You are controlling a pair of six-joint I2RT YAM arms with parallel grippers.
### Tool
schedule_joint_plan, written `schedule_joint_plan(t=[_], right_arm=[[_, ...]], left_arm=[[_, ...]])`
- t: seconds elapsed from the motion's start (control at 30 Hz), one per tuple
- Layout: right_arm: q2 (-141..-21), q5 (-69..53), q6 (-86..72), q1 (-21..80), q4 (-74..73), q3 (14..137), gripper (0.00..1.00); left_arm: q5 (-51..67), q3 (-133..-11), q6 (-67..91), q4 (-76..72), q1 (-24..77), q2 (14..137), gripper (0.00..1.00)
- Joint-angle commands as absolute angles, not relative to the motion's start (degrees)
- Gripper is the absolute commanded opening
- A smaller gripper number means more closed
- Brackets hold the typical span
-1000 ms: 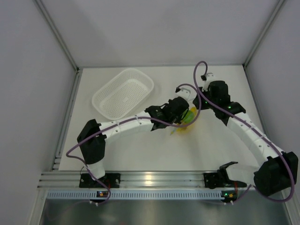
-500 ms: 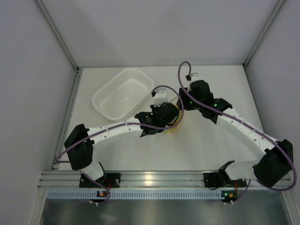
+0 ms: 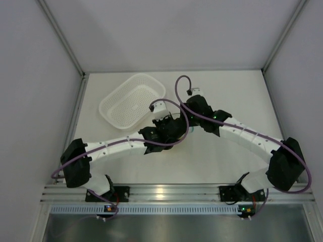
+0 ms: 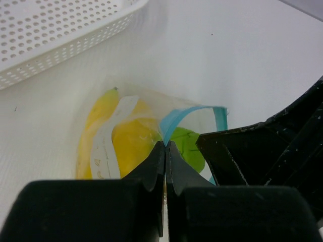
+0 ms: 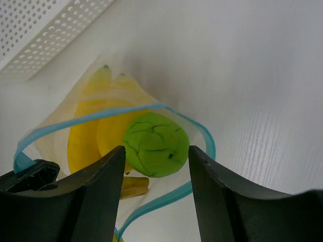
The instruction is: Open the zip-top bag and remove the fake food
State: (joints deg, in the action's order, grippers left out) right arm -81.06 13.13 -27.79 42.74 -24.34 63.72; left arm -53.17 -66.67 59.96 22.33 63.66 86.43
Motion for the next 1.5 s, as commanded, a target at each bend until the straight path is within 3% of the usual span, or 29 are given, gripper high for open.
schedule_joint_plan(t=[0.0, 0.37, 0.67, 0.87, 0.97, 1.0, 1.07, 1.1, 1.13, 1.47], right_arm=[[-79.5, 14.1, -31.5, 43.5, -18.5, 61.4, 0.55], [-77.7, 18.7, -33.2, 42.8, -16.2, 53.3, 0.58], [-75.4, 14.7, -37.3, 39.4, -9.5, 46.1, 0.59], [-78.6, 9.5, -40.0, 37.8, -3.4, 43.7, 0.45], [-79.5, 9.0, -40.6, 37.8, -2.3, 43.6, 0.34], [-79.4, 9.1, -40.7, 37.8, -2.1, 43.6, 0.23], [-79.0, 10.3, -40.1, 37.8, -2.5, 43.9, 0.15], [-78.8, 10.9, -39.5, 37.7, -3.2, 44.3, 0.04], [-78.7, 12.8, -38.5, 37.7, -4.1, 46.0, 0.0], [-82.0, 37.7, -16.6, 41.0, -36.8, 69.2, 0.0]], left_arm=[[-57.2, -65.5, 64.4, 19.2, 63.8, 83.5, 0.0], [-58.3, -62.8, 67.9, 18.5, 63.8, 81.0, 0.0], [-58.2, -62.1, 68.7, 18.3, 63.8, 80.4, 0.0], [-57.7, -61.3, 70.8, 18.2, 63.8, 79.6, 0.0], [-57.5, -61.0, 71.5, 18.1, 63.8, 79.2, 0.0], [-57.4, -61.0, 71.7, 18.1, 63.8, 79.1, 0.0], [-57.2, -60.6, 71.8, 18.0, 63.8, 78.8, 0.0], [-57.1, -60.5, 71.9, 17.8, 63.8, 78.7, 0.0], [-57.0, -60.0, 71.5, 17.6, 63.8, 78.1, 0.0], [-48.4, -56.1, 67.6, 14.1, 59.7, 78.0, 0.0]])
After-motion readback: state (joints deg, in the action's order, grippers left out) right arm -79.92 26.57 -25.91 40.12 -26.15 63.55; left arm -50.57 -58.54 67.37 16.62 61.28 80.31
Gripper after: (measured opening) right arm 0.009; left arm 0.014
